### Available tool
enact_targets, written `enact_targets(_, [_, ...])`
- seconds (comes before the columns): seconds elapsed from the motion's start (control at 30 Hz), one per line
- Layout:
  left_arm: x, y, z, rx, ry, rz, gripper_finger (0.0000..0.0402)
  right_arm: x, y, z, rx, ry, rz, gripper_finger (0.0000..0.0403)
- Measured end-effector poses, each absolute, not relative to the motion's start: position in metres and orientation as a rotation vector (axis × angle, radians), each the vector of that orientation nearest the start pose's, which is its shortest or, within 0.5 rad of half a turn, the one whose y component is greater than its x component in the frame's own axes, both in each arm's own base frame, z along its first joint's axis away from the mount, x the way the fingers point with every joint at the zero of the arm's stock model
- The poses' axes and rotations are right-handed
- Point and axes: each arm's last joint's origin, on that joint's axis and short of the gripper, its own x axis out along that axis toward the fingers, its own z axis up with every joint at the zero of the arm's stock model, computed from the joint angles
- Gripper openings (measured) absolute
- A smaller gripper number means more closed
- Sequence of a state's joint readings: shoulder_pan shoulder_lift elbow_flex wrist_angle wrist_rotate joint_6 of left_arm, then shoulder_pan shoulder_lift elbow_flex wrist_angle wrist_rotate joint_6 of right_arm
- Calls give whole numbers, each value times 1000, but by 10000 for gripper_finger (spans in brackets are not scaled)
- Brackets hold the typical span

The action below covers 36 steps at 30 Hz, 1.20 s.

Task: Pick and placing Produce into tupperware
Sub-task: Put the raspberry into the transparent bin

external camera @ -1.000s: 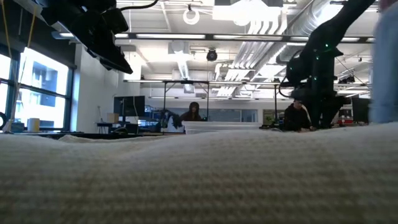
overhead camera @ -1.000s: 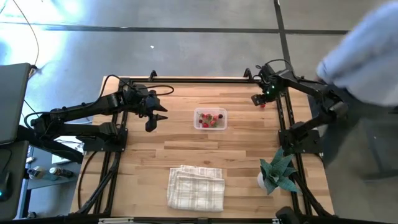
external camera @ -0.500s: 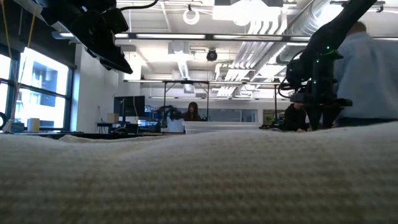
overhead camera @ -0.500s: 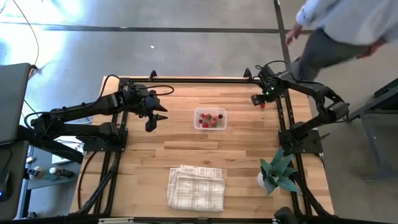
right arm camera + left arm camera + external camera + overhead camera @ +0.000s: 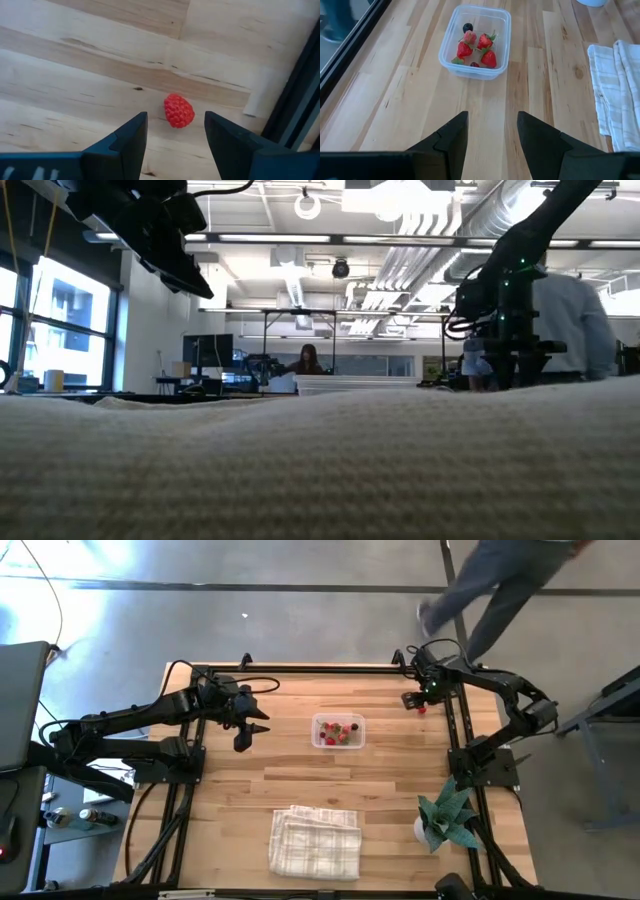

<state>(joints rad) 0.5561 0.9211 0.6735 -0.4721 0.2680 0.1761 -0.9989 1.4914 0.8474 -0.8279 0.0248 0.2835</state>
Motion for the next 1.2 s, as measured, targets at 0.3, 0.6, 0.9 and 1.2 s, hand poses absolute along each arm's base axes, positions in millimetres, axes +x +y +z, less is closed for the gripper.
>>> enact_targets(0.3, [161, 91, 249, -120, 681, 216, 159, 130, -204, 171, 962, 1216, -1057, 188])
enact_targets(0.6, [161, 91, 249, -120, 681, 215, 159, 133, -199, 165, 946, 1221, -1088, 188])
enact_targets(0.9, [161, 91, 249, -121, 681, 216, 159, 134, -199, 164, 974, 1195, -1113, 188])
enact_targets(1.2, [161, 91, 249, -121, 681, 216, 159, 137, -195, 161, 963, 1191, -1137, 188])
